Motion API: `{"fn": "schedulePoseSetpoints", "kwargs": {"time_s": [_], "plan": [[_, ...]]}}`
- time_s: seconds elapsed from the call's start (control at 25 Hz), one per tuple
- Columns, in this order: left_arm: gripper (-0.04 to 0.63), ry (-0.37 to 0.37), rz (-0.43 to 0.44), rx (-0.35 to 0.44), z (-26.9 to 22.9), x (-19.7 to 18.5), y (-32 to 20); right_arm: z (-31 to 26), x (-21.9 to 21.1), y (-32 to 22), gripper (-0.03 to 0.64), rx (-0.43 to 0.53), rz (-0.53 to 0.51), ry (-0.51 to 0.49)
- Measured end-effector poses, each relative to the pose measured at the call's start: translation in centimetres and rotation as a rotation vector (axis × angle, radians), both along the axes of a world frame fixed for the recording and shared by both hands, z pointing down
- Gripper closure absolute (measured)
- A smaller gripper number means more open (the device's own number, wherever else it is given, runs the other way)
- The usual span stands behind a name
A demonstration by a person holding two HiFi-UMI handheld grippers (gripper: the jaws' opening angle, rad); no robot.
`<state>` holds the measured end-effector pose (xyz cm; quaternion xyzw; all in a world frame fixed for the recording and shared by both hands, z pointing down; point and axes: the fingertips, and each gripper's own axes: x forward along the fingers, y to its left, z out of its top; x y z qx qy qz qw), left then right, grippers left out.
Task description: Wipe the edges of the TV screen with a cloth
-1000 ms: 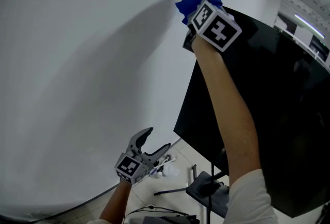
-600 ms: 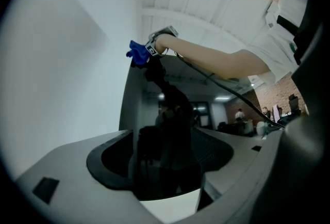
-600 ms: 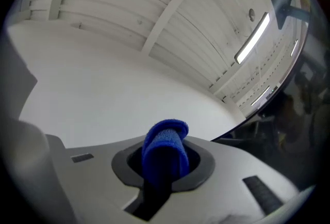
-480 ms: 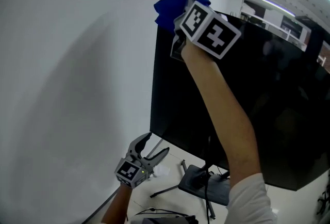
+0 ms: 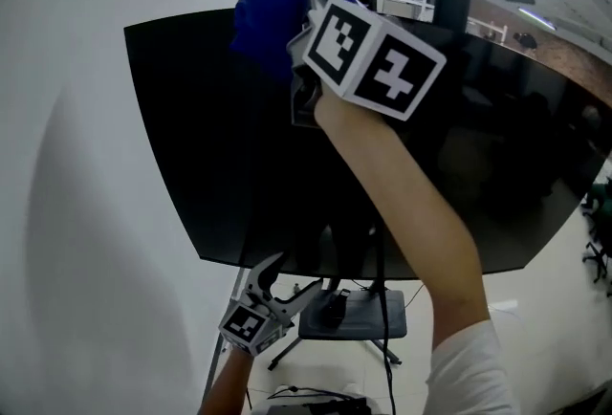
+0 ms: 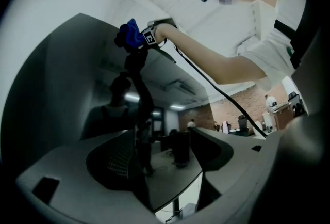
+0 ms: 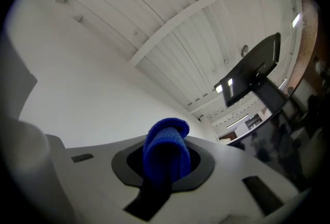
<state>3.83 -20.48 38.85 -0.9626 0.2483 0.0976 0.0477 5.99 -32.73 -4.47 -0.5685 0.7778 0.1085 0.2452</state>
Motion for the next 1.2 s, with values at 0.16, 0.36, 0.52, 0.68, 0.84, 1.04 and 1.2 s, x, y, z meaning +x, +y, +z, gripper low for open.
{"fn": "schedulePoseSetpoints", "kwargs": {"time_s": [0.16, 0.36, 0.52, 0.68, 0.84, 1.04, 1.2], "plan": [[0.261, -0.007, 0.161, 0.032, -0.9, 6.7, 2.3, -0.6, 7.8, 3.6, 0.541, 0.039, 0.146, 0.032], [0.261, -0.026, 0.362, 0.046, -0.7, 15.1, 5.8, -0.7, 19.9, 7.9, 0.541, 0.041, 0.363, 0.028], [0.261, -0.045, 0.462, 0.057, -0.6, 20.0, 8.5, -0.6, 28.5, 10.7, 0.541, 0.033, 0.500, 0.005], [0.261, -0.048, 0.534, 0.061, -0.7, 23.3, 10.3, -0.4, 37.1, 14.0, 0.541, 0.024, 0.689, 0.006], [0.261, -0.051, 0.557, 0.051, -0.6, 25.1, 10.8, 0.0, 44.6, 17.3, 0.541, 0.008, 0.863, 0.011], [0.261, -0.060, 0.581, 0.043, -0.3, 27.1, 11.0, 1.1, 53.7, 21.9, 0.541, -0.019, 1.094, 0.009], [0.261, -0.053, 0.592, 0.013, 0.0, 28.1, 10.9, 1.9, 57.9, 27.4, 0.541, 0.036, 1.245, 0.122]]}}
